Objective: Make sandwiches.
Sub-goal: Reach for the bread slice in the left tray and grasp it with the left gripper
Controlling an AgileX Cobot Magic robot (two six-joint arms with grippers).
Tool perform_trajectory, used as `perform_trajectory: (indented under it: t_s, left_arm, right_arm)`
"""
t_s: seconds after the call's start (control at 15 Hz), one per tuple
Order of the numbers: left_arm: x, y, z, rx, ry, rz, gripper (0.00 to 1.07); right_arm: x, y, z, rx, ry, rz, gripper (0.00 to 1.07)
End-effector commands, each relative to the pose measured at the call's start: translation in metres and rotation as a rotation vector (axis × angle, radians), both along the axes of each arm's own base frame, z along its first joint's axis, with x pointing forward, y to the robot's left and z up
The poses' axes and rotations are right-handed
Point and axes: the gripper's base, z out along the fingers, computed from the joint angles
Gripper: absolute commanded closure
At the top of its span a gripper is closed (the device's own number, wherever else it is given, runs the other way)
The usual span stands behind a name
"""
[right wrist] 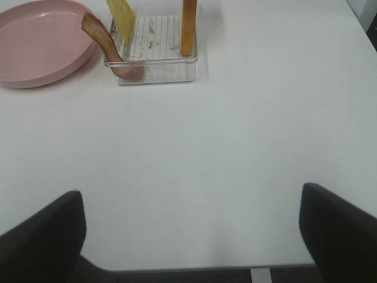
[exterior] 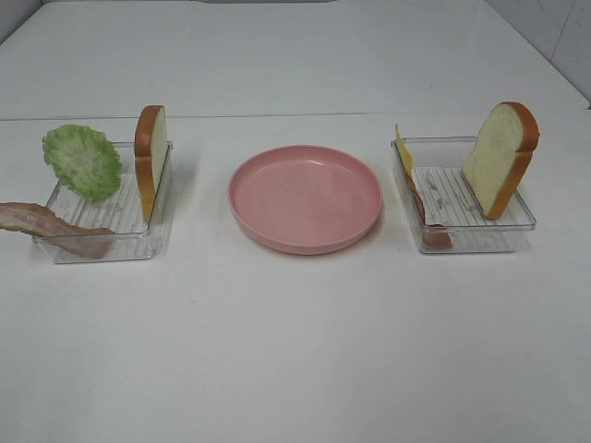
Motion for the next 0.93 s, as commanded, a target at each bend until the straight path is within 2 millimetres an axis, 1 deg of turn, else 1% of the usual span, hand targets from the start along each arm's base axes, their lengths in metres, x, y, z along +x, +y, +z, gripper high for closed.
perform_trajectory:
  t_s: [0.07,0.13,0.2,0.27,0.33,0.4,0.47,0.53,0.67,0.73,0.8,0.87,0.93]
  left_arm:
    - [0.018,0.002,0.02,-0.006,-0.038,0.011,0.06]
    - [0.042,0.004,0.037,-0.015,-0.03,0.018,0.06]
    - [0.063,0.005,0.049,-0.023,0.002,0.019,0.06]
    - [0.073,0.005,0.053,-0.028,0.02,0.018,0.06]
    - [0.111,0.007,0.065,-0.04,0.125,0.01,0.06]
    - [0.135,0.008,0.076,-0.053,0.171,0.004,0.06]
    - [0.148,0.008,0.08,-0.062,0.194,-0.002,0.06]
    - [0.187,0.008,0.091,-0.082,0.246,-0.027,0.06]
    - [0.236,0.01,0.098,-0.106,0.318,-0.04,0.06]
    - [0.249,0.01,0.097,-0.112,0.335,-0.041,0.06]
    - [0.28,0.009,0.093,-0.118,0.373,-0.055,0.06]
    - [0.302,0.001,0.088,-0.113,0.4,-0.081,0.06]
    - [0.321,-0.012,0.079,-0.106,0.433,-0.106,0.06]
  right_arm:
    - [-0.002,0.0,0.0,-0.002,-0.026,-0.003,0.11]
    - [-0.002,0.0,0.0,-0.002,-0.026,-0.003,0.11]
    - [-0.002,0.0,0.0,-0.002,-0.026,-0.003,0.11]
    - [-0.002,0.0,0.0,-0.002,-0.026,-0.003,0.11]
    - [-0.002,0.0,0.0,-0.002,-0.026,-0.003,0.11]
    - [-0.002,0.0,0.0,-0.002,-0.026,-0.003,0.11]
    - [-0.002,0.0,0.0,-0.002,-0.026,-0.003,0.11]
    - [-0.002,0.0,0.0,-0.002,-0.026,-0.003,0.11]
    - [-0.002,0.0,0.0,-0.002,-0.026,-0.003,0.11]
    - [-0.002,0.0,0.0,-0.002,-0.026,-0.003,0.11]
    - [-0.002,0.0,0.0,-0.002,-0.026,-0.003,0.11]
    - [-0.002,0.0,0.0,-0.002,-0.026,-0.003,0.11]
    - [-0.002,0.0,0.0,-0.002,-0.026,-0.003,0.11]
